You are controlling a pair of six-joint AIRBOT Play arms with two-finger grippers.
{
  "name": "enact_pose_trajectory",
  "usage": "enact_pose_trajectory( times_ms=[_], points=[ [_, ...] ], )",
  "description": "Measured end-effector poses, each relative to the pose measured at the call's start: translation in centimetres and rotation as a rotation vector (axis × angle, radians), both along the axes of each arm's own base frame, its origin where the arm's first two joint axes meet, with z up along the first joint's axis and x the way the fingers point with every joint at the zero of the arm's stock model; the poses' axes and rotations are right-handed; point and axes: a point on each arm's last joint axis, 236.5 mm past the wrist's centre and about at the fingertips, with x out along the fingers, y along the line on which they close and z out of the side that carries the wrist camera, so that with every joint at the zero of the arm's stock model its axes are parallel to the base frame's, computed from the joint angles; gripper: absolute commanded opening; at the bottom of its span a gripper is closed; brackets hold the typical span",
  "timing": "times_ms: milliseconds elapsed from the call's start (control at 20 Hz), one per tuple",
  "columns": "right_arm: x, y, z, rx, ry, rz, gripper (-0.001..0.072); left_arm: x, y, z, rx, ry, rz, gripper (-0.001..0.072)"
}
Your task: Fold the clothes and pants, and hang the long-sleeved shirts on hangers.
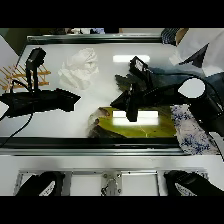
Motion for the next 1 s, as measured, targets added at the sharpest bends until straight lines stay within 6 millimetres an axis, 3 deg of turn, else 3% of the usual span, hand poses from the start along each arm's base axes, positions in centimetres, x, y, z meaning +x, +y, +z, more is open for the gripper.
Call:
enact_pose_trajectory(
  times_ms=[600,800,850,900,950,1000],
  points=[
    [0.0,0.0,0.0,0.0,0.0,0.0,0.0025,0.0,0.0,0.0,0.0,0.0,0.001,0.0019],
    [0.0,0.0,0.0,0.0,0.0,0.0,0.0026,1.0,0.0,0.8,-0.02,-0.044,0.026,0.002],
    [0.0,0.0,0.0,0.0,0.0,0.0,0.0026,1.2,0.1,1.0,-0.023,-0.054,0.032,0.0228],
    [0.0,0.0,0.0,0.0,0.0,0.0,0.0025,1.7,0.2,1.2,-0.027,-0.07,0.043,0.0608],
    [0.0,0.0,0.0,0.0,0.0,0.0,0.0025,2.2,0.4,1.3,-0.026,-0.083,0.057,0.0692],
    [0.0,0.0,0.0,0.002,0.001,0.0,0.0026,3.1,0.7,1.3,-0.028,-0.099,0.079,0.0692]
  ],
)
